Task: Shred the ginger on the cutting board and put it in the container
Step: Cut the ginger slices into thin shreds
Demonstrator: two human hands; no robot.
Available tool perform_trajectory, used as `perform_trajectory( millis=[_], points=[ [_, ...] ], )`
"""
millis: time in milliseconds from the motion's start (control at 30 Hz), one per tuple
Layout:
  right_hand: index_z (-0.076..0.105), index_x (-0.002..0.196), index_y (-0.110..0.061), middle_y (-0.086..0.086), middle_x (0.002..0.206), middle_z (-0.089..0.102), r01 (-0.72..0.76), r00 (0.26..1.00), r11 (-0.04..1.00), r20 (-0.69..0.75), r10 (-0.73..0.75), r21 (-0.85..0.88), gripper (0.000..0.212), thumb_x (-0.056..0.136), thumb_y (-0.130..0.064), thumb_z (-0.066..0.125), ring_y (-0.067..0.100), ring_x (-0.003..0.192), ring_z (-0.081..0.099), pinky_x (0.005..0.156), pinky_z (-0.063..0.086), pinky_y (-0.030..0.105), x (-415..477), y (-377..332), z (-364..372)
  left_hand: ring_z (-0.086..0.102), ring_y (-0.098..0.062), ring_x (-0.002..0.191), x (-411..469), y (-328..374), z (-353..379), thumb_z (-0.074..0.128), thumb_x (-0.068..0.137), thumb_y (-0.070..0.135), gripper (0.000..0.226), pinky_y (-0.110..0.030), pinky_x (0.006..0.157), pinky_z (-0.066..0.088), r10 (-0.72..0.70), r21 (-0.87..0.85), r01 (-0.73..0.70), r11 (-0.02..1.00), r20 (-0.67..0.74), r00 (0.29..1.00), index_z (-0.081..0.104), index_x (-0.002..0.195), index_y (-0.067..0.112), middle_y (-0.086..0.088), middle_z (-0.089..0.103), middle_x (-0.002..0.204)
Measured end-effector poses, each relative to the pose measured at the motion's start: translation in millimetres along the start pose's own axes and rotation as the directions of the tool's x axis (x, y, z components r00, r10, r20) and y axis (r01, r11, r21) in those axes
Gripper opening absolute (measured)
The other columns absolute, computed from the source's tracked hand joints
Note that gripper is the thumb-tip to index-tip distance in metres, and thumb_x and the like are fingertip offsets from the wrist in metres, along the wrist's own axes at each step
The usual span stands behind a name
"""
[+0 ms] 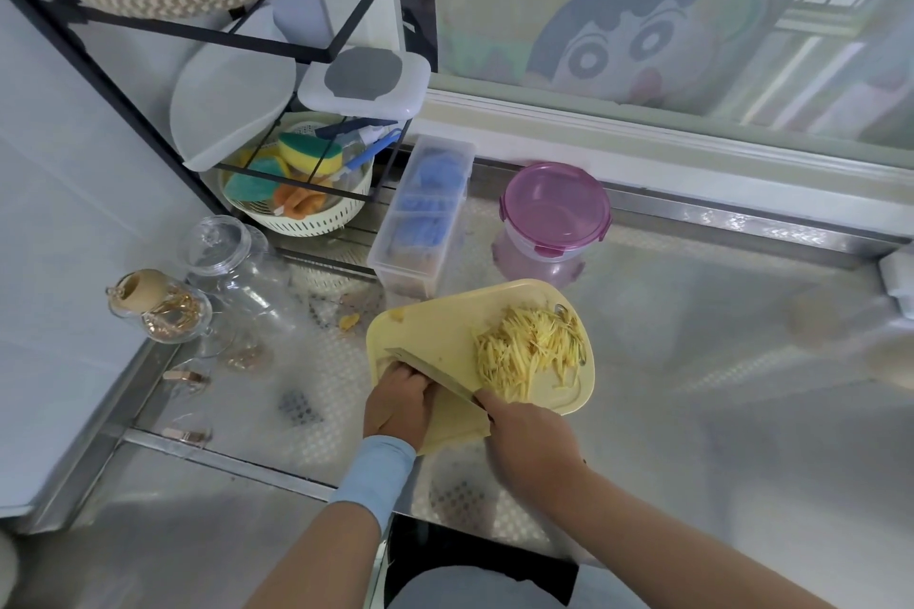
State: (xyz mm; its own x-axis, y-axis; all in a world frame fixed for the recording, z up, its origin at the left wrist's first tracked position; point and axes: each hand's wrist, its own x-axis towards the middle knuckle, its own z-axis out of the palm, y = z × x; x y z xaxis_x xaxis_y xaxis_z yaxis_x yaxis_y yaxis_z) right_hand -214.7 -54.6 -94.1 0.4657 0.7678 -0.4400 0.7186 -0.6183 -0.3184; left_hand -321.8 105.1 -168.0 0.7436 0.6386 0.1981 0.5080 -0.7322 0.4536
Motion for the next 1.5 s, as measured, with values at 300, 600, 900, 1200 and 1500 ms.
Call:
perform_trajectory(
  millis=[300, 600, 900, 1200, 1500],
  points=[
    [0.043, 0.123, -0.024, 0.005, 0.077, 0.051, 0.003, 1.0, 1.0, 0.022, -0.003, 0.03, 0.045, 0.086, 0.0, 0.038, 0.03, 0.067, 0.051, 0.055, 0.039, 0.035, 15, -20, -2, 0.062, -0.026, 0.063, 2, 4, -4, 0.057, 0.068, 0.014, 0.015, -0.022, 0.042, 0.041, -0.029, -0.036, 0.029, 0.999, -0.007, 1.0, 0.068, 0.059, 0.011, -0.008, 0.064, 0.067],
    [0.039, 0.125, -0.029, 0.006, 0.086, 0.059, -0.042, 0.999, 0.999, 0.005, 0.042, 0.024, 0.038, 0.093, -0.01, 0.04, 0.03, 0.074, 0.056, 0.058, 0.046, 0.035, -1, -14, 3, 0.066, -0.028, 0.065, 2, 6, -5, 0.063, 0.056, 0.005, 0.013, -0.025, 0.042, 0.047, -0.035, -0.043, 0.034, 0.998, -0.009, 0.999, 0.073, 0.064, 0.01, -0.011, 0.068, 0.072],
    [0.04, 0.122, -0.022, 0.005, 0.073, 0.051, -0.017, 1.0, 1.0, 0.003, 0.017, -0.007, 0.046, 0.084, 0.004, 0.042, 0.027, 0.061, 0.05, 0.051, 0.041, 0.036, 17, -28, -4, 0.063, -0.028, 0.06, 3, 3, -2, 0.063, 0.058, 0.005, 0.009, -0.026, 0.041, 0.043, -0.057, -0.053, 0.057, 0.997, 0.008, 0.998, 0.07, 0.06, 0.009, -0.01, 0.065, 0.068],
    [0.041, 0.12, -0.021, 0.002, 0.07, 0.044, -0.023, 1.0, 1.0, 0.008, 0.023, -0.012, 0.041, 0.086, 0.002, 0.043, 0.026, 0.062, 0.048, 0.054, 0.041, 0.036, 13, -26, -4, 0.063, -0.027, 0.06, 2, 3, -3, 0.063, 0.058, 0.005, 0.01, -0.022, 0.047, 0.04, -0.066, -0.028, 0.066, 0.997, 0.017, 0.998, 0.071, 0.061, 0.01, -0.009, 0.065, 0.068],
    [0.04, 0.116, -0.022, 0.005, 0.074, 0.052, -0.016, 1.0, 1.0, -0.008, 0.016, 0.016, 0.039, 0.084, 0.0, 0.04, 0.026, 0.064, 0.051, 0.052, 0.04, 0.034, 13, -28, -1, 0.064, -0.032, 0.061, 2, 7, -4, 0.074, 0.058, -0.002, 0.013, -0.027, 0.044, 0.043, -0.104, -0.051, 0.104, 0.993, 0.0, 0.995, 0.073, 0.065, 0.009, -0.013, 0.067, 0.071]
  ],
)
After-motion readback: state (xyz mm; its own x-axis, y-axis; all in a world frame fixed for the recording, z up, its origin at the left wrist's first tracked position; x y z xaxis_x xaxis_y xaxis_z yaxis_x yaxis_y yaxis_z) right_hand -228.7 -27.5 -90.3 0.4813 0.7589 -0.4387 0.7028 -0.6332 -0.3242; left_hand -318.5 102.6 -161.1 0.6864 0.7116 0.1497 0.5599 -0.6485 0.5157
